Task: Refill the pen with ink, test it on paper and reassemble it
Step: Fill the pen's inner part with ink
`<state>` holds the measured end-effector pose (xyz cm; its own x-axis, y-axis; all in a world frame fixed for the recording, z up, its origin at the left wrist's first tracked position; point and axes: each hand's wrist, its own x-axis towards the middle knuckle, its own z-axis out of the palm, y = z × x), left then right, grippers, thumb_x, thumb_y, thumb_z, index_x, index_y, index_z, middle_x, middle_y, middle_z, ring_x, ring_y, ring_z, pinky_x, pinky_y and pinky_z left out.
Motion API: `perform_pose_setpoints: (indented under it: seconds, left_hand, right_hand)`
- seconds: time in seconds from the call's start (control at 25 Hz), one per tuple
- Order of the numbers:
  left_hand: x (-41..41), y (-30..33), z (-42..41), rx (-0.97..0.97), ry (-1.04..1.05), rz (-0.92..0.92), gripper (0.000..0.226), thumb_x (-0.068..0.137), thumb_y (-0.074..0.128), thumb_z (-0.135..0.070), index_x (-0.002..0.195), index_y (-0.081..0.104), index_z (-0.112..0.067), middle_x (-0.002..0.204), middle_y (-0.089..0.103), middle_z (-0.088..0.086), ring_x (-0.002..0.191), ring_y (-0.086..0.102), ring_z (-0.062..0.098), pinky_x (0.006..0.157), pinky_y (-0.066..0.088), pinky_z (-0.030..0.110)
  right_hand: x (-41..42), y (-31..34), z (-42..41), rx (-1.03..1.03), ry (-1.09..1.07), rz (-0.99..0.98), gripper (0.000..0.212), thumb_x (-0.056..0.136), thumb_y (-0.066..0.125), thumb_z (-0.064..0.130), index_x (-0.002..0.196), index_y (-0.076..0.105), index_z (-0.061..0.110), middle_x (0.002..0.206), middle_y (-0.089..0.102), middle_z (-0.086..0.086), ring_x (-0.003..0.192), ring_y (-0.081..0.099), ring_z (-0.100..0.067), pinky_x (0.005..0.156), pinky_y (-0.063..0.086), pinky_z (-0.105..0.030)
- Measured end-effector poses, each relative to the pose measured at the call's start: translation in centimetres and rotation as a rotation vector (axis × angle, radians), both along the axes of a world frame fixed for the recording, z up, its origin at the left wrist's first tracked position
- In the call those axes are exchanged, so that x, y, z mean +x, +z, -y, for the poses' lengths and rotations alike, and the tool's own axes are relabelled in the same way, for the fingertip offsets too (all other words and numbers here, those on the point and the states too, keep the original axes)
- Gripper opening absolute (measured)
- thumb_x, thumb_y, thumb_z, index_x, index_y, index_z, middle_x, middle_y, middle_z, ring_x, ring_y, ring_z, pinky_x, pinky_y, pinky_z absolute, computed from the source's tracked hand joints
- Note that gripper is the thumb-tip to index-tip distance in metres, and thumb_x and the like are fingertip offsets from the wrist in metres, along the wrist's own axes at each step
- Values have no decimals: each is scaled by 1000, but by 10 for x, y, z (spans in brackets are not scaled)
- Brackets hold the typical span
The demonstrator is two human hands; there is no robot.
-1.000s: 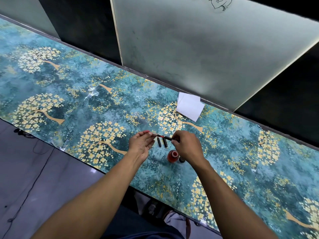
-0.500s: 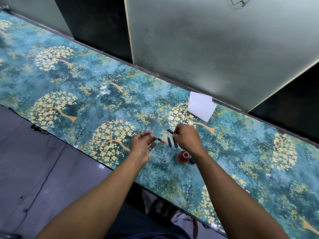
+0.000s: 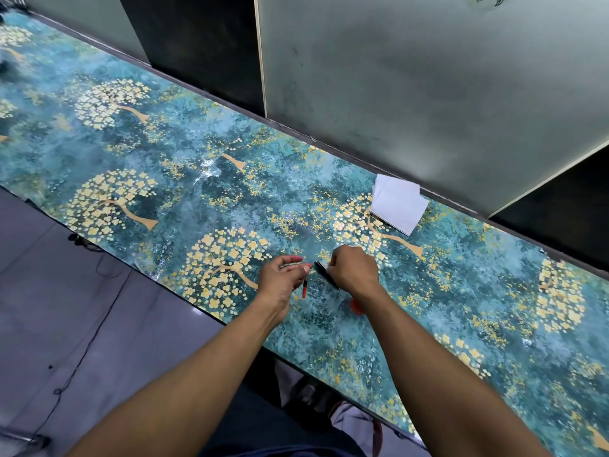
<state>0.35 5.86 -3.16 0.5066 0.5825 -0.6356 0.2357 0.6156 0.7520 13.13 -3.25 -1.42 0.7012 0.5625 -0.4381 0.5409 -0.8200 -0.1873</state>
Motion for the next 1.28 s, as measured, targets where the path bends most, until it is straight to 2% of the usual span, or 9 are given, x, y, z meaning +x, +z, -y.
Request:
perform_pose_setpoints:
  seconds: [0.16, 0.24, 0.36, 0.44, 0.6, 0.8, 0.96, 1.12, 1.28]
  left_hand:
    - [9, 3, 6, -4, -27, 40, 24, 83, 71, 7, 105, 62, -1, 99, 74, 21, 87, 70, 24, 83, 56, 35]
    - [14, 7, 9, -42, -19, 80, 27, 83, 71, 8, 107, 61, 1, 94, 74, 20, 80, 71, 23, 75, 58, 31]
    - [22, 13, 16, -84, -9, 116, 24, 84, 69, 9, 104, 61, -1, 87, 72, 16, 73, 70, 22, 65, 58, 30]
    - [26, 16, 24, -111, -9, 124, 22, 85, 68, 8, 103, 61, -3, 86, 70, 16, 73, 68, 23, 66, 57, 32]
    - [31, 24, 48, -219, 9, 128, 15, 85, 68, 6, 92, 63, -6, 78, 69, 12, 65, 67, 19, 65, 55, 29]
    - [34, 33, 99, -412, -66, 70, 10, 89, 69, -8, 79, 67, -10, 67, 68, 5, 57, 64, 13, 55, 52, 24]
    - [34, 31, 131, -466, -144, 23, 7, 89, 68, -11, 83, 70, -11, 73, 71, 3, 65, 62, 12, 65, 43, 27]
    - [35, 24, 142, -494, -82, -52, 4, 87, 72, -10, 87, 68, -8, 60, 66, 0, 60, 55, 12, 61, 45, 27]
    - [33, 19, 145, -525, -41, -96, 8, 88, 71, -11, 89, 66, -5, 62, 64, 3, 59, 54, 13, 58, 46, 29]
  right_hand:
    - [-5, 12, 17, 235, -167, -130, 15, 82, 71, 36, 81, 72, 21, 80, 73, -1, 77, 68, -23, 64, 53, -31]
    - [-12, 21, 28, 389, -259, -266, 14, 84, 75, 37, 81, 72, 24, 72, 71, 6, 69, 67, -12, 56, 46, -23]
    - [-27, 28, 47, 504, -312, -360, 17, 84, 78, 38, 86, 71, 23, 72, 73, 5, 69, 69, -9, 61, 51, -26]
    - [-34, 27, 57, 530, -341, -335, 17, 83, 80, 35, 88, 70, 22, 75, 73, 3, 72, 70, -14, 67, 55, -34]
    - [-38, 25, 80, 593, -453, -242, 13, 85, 77, 29, 78, 69, 22, 65, 71, 3, 63, 71, -16, 64, 60, -44]
    - [-41, 31, 116, 604, -507, -129, 12, 86, 76, 25, 76, 71, 21, 66, 72, 6, 62, 69, -8, 65, 58, -33]
    - [-42, 31, 145, 554, -501, -71, 9, 87, 75, 26, 80, 73, 21, 68, 71, 7, 64, 67, -7, 64, 56, -31]
    - [-46, 31, 161, 569, -498, -59, 6, 88, 77, 26, 87, 72, 23, 74, 71, 10, 70, 67, -1, 65, 55, -24]
    - [-48, 26, 166, 604, -425, -42, 4, 89, 75, 18, 92, 74, 21, 81, 74, 8, 76, 68, -2, 73, 56, -24]
